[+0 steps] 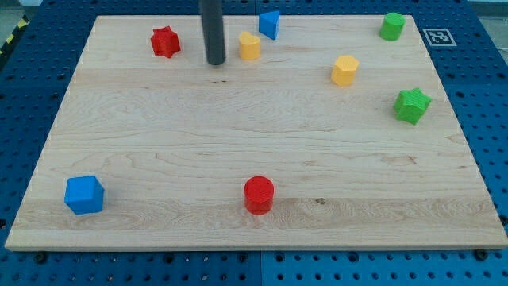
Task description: Push the red star towards the top left corner
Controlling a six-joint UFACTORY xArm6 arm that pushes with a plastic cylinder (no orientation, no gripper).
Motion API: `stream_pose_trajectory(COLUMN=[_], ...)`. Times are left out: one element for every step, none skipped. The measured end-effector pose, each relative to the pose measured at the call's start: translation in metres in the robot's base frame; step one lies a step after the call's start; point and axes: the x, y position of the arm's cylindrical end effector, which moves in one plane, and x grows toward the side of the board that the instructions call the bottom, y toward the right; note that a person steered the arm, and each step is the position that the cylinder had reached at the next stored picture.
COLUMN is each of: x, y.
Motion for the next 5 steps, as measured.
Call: stream_pose_trajectory(x=[-0.007,-0.007,-0.015,-0.027,-0.032], y=[-0.026,-0.026,-0.027,-0.036,-0.053])
